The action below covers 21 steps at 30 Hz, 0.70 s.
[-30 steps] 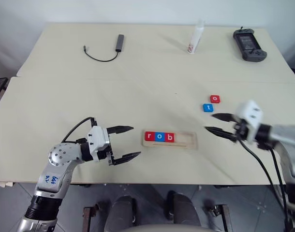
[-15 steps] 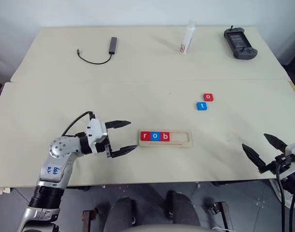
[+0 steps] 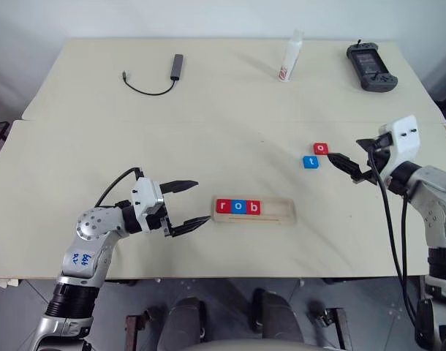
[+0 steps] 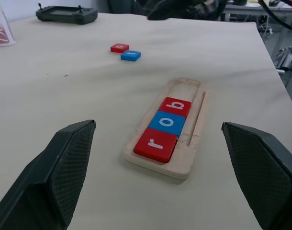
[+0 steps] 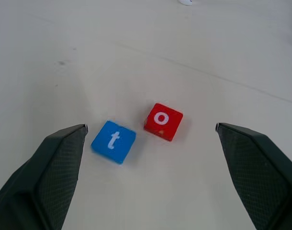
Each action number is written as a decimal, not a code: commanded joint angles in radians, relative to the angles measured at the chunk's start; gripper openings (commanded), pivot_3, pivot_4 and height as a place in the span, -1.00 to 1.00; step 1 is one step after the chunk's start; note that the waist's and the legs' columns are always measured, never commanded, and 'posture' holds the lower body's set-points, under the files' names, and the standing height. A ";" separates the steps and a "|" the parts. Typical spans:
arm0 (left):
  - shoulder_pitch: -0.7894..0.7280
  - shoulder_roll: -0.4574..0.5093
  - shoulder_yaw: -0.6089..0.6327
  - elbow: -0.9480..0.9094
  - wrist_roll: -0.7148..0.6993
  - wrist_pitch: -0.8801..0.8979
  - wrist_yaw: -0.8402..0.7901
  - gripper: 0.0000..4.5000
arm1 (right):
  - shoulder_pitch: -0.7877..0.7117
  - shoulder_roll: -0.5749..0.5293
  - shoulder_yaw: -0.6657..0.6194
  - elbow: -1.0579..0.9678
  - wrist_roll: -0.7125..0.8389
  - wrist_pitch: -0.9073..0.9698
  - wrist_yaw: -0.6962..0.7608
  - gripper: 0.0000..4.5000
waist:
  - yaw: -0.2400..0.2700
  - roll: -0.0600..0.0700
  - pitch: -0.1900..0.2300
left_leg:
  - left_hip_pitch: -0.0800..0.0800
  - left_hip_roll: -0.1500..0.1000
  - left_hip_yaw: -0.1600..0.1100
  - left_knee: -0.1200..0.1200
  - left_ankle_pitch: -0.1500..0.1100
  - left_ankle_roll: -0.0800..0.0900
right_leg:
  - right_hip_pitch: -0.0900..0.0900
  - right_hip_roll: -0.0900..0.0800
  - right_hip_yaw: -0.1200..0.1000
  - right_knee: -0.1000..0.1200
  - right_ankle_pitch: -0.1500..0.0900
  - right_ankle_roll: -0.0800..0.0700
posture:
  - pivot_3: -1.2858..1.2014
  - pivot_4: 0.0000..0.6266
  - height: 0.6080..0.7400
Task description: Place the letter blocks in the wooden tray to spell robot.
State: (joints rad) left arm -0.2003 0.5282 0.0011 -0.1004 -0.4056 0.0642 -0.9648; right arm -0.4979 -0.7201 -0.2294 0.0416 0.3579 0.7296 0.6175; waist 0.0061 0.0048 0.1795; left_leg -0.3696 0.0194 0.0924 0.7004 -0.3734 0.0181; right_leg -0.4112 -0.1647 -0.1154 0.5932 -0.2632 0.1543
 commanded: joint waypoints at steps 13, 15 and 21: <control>0.041 -0.007 -0.006 -0.070 0.023 -0.017 0.033 1.00 | -0.235 0.026 0.102 0.087 -0.043 0.235 -0.116 1.00 | -0.012 0.000 0.000 | -0.001 0.000 0.000 -0.001 0.000 0.000 | 0.000 0.000 -0.001 -0.002 0.000 0.001 | 0.03 -0.52 1.00; 0.046 -0.004 -0.005 -0.075 0.024 -0.016 0.036 1.00 | -0.307 0.071 0.112 0.215 -0.068 0.204 -0.151 1.00 | -0.019 0.000 0.000 | 0.000 0.000 0.001 -0.001 0.000 0.000 | 0.000 0.000 -0.001 -0.001 0.000 0.001 | 0.03 -0.52 1.00; 0.048 0.000 -0.001 -0.085 0.026 -0.016 0.043 1.00 | -0.432 0.147 0.147 0.537 -0.164 0.041 -0.208 1.00 | -0.030 0.000 0.000 | -0.001 0.000 0.000 -0.001 0.000 0.000 | 0.000 0.000 -0.001 -0.001 0.000 0.001 | 0.03 -0.52 1.00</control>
State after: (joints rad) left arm -0.1517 0.5242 -0.0096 -0.1484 -0.3836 0.0621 -0.9261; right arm -0.9001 -0.5696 -0.0816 0.5269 0.2223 0.8257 0.4246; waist -0.0237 0.0048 0.1795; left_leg -0.3706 0.0188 0.0928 0.6992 -0.3733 0.0180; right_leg -0.4114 -0.1647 -0.1165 0.5915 -0.2629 0.1550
